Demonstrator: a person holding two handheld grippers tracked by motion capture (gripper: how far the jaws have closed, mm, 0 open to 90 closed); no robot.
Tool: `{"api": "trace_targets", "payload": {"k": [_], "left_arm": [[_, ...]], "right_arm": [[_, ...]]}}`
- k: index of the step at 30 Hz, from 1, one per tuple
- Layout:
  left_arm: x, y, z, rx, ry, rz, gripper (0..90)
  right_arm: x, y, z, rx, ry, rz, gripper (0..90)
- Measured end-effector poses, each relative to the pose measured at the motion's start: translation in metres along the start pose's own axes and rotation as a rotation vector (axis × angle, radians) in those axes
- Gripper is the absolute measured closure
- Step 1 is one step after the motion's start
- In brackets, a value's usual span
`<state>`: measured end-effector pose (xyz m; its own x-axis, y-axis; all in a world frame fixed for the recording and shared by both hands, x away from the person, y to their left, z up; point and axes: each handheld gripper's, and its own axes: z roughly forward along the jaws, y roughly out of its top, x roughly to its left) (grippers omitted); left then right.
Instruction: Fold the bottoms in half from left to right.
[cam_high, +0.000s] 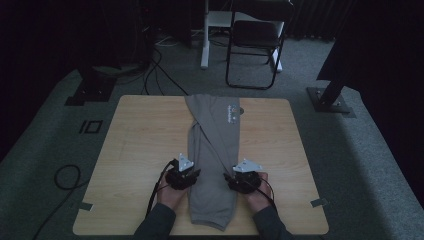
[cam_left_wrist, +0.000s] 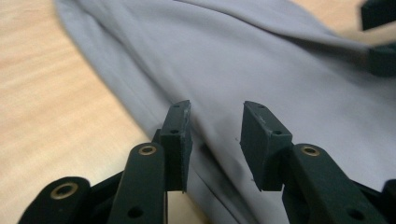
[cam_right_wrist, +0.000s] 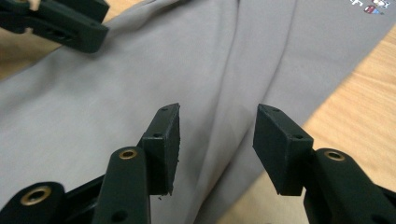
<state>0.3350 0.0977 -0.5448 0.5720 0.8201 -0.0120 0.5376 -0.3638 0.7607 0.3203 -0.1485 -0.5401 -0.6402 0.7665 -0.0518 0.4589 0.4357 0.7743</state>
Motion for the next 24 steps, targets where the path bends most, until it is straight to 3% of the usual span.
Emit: {"api": "trace_targets", "payload": {"k": [1, 2, 3, 6, 9, 13, 19, 24], "left_arm": [[0.000, 0.000, 0.000, 0.000, 0.000, 0.000, 62.4], [0.005, 0.006, 0.009, 0.018, 0.039, -0.008, 62.4], [0.007, 0.008, 0.012, 0.018, 0.046, -0.022, 61.9], [0.014, 0.014, 0.020, 0.017, 0.079, -0.044, 61.9], [0.020, 0.019, 0.027, 0.019, 0.100, -0.059, 63.5], [0.026, 0.021, 0.031, 0.032, 0.131, -0.089, 79.8], [0.030, 0.016, 0.027, 0.041, 0.122, -0.098, 88.6], [0.030, 0.015, 0.025, 0.043, 0.132, -0.115, 88.7]], "right_arm": [[0.000, 0.000, 0.000, 0.000, 0.000, 0.000, 50.9], [-0.002, 0.002, 0.005, 0.005, -0.004, -0.002, 50.9], [-0.007, 0.006, 0.016, 0.023, -0.026, 0.006, 50.9], [-0.014, 0.012, 0.027, 0.031, -0.049, 0.019, 51.0], [-0.020, 0.018, 0.036, 0.032, -0.050, 0.027, 51.8], [-0.025, 0.025, 0.048, 0.071, -0.055, 0.022, 58.3], [-0.037, 0.017, 0.040, 0.074, -0.070, 0.077, 72.3], [-0.045, 0.009, 0.031, 0.081, -0.112, 0.122, 75.0]]}}
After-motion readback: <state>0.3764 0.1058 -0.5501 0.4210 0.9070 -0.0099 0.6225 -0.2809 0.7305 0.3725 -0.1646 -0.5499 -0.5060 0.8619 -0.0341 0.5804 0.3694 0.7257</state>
